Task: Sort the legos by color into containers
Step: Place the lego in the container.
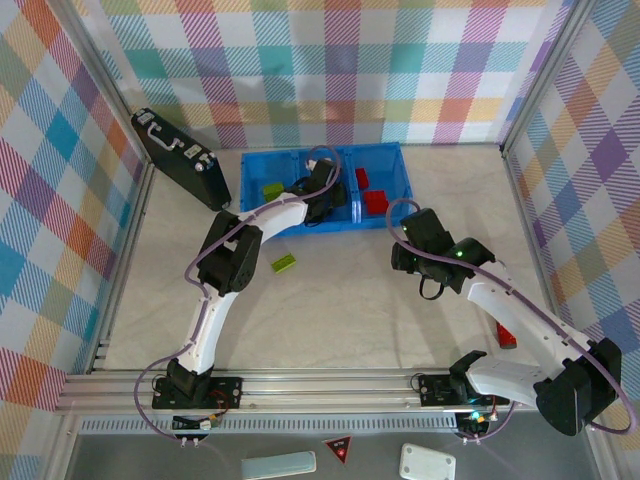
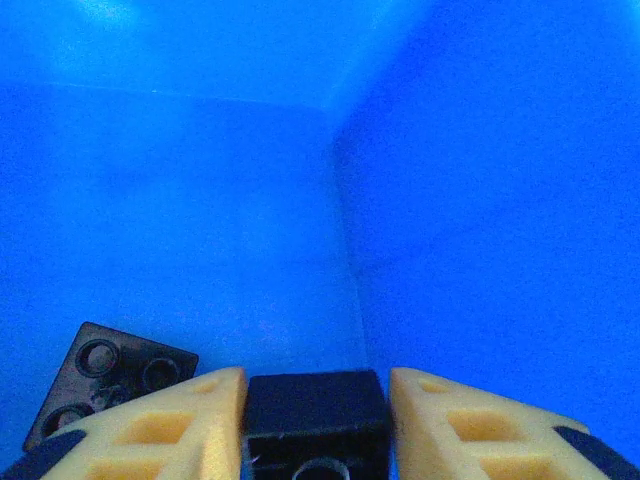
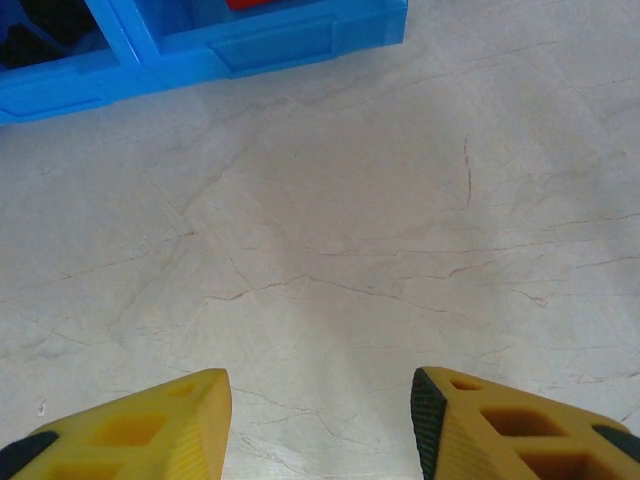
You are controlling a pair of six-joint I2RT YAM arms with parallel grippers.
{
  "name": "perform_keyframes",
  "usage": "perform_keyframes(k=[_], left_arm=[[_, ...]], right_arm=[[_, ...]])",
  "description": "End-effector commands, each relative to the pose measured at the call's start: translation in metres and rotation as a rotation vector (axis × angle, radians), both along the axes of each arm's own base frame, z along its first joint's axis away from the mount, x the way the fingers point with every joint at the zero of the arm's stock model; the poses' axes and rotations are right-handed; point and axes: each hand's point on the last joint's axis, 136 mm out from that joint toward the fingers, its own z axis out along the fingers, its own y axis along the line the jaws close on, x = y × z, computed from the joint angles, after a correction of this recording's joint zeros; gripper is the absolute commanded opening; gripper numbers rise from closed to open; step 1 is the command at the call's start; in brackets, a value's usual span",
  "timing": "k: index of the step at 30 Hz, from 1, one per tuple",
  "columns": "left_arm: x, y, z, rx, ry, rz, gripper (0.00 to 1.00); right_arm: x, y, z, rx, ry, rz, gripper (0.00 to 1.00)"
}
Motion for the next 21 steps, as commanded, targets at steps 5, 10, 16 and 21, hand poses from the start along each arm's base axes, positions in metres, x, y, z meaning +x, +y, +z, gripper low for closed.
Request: perform_keyframes(k=[5,10,16,21], left_arm=[[0.006,-0.009,0.032,-0.04,-0.06,0.006,0.47],[0.001,-0.008,0.059,-0.047,-0.084,-0.01,0.47],[-0.013,-0.003,0.088,-0.044,-0.097,-0.037,0.47],[-0.037,0.014,0.104,-0.058,-0.105,-0.027,0.47]], right_arm=[[0.0,-0.002,-0.001,-0.019,-0.005,0.017,0.52],[0.003,0.0,0.003,-0.019,-0.012,0.023,0.53],[0.007,0.003,0.002,-0.029,-0.004,0.035,0.54],[0.013,0.012,0.008,-0.017,0.003,0.062,0.56]])
